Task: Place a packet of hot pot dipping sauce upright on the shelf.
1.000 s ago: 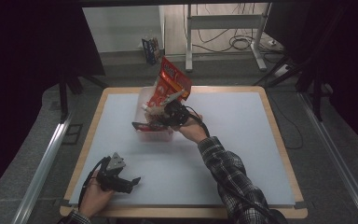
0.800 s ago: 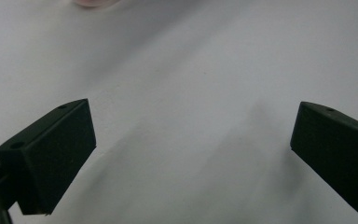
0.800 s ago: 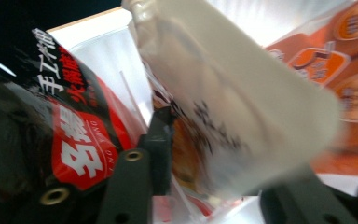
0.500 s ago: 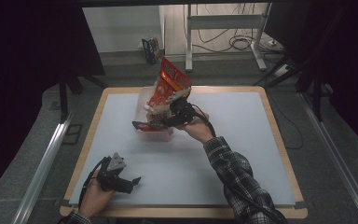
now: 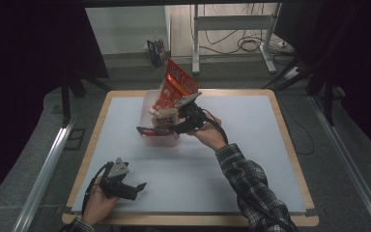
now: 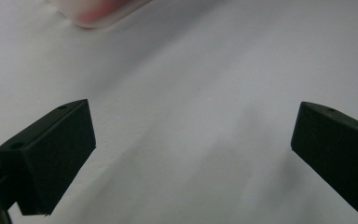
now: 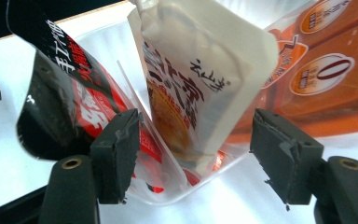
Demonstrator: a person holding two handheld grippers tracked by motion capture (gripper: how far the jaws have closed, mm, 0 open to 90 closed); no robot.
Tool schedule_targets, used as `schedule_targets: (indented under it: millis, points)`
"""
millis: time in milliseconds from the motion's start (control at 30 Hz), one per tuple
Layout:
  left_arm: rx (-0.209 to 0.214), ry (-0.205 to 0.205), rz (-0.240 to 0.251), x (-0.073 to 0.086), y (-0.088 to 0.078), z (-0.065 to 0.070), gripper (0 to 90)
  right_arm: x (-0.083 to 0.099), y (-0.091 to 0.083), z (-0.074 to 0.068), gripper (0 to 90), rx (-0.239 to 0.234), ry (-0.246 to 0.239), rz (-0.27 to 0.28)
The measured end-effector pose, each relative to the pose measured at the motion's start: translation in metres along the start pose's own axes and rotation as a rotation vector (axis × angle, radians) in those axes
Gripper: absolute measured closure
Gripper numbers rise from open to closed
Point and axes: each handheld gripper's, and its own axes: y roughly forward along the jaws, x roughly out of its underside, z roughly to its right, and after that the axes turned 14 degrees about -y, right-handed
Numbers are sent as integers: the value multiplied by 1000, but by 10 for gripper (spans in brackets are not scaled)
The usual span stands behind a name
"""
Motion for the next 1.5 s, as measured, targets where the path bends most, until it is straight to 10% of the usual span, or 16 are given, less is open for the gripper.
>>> schedule_targets:
  millis: [533, 1133, 1500]
  points:
    - [4, 21, 8, 0, 0, 1, 0, 19, -25, -1, 214, 35, 21, 12]
    - [58, -18, 51, -1, -3, 2, 0, 43, -54, -33, 67, 13, 8, 48]
    - [35, 74, 32, -1, -2, 10, 0, 69, -74, -47, 0, -5, 58, 72]
